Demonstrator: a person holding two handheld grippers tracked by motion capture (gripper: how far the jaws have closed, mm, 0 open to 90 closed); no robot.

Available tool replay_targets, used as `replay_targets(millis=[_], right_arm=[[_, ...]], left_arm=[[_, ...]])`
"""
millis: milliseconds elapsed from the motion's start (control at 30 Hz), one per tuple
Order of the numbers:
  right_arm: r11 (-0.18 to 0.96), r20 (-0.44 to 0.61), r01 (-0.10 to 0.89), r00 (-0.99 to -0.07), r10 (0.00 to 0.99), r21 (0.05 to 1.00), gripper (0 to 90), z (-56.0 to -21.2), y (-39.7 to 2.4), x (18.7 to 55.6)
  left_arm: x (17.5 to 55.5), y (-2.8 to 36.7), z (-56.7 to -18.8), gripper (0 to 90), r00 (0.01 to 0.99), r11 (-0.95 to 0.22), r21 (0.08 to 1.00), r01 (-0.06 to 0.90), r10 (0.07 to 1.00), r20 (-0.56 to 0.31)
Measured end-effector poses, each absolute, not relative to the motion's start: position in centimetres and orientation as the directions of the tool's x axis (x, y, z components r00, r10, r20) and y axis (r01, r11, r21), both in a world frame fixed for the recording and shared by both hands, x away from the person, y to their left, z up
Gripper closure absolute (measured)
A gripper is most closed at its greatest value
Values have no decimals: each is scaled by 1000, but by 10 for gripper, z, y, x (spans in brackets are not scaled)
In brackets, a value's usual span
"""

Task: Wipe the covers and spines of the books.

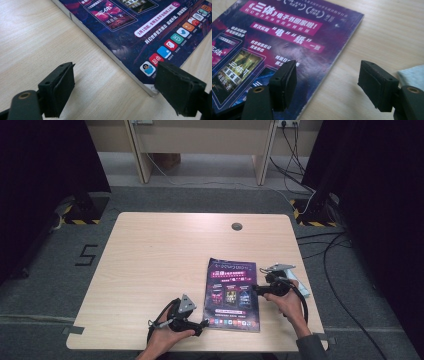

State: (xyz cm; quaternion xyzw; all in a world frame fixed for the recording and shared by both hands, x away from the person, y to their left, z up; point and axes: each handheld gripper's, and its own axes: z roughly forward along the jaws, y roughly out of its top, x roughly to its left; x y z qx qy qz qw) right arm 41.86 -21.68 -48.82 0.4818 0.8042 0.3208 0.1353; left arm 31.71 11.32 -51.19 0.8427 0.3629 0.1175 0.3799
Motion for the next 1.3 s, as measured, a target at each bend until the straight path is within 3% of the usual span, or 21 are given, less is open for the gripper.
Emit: replay_targets(millis=[700, 800, 933, 1300], right_arm=[[298, 177, 699, -521, 835, 650, 224, -503, -196, 420], [344, 129, 686, -538, 833, 641, 264, -502, -193, 418], [315, 213, 707, -550, 808, 633, 307, -500, -192, 411], [402, 208, 673, -635, 743, 621, 312, -499, -175, 397]], left_arm=[[330, 111, -511, 180, 705, -417, 720, 555, 696, -140], [334, 110, -512, 180, 703, -410, 719, 561, 694, -154], [337, 111, -512, 182, 699, -401, 717, 570, 695, -168], [344, 119, -512, 182, 674, -388, 713, 584, 721, -160]])
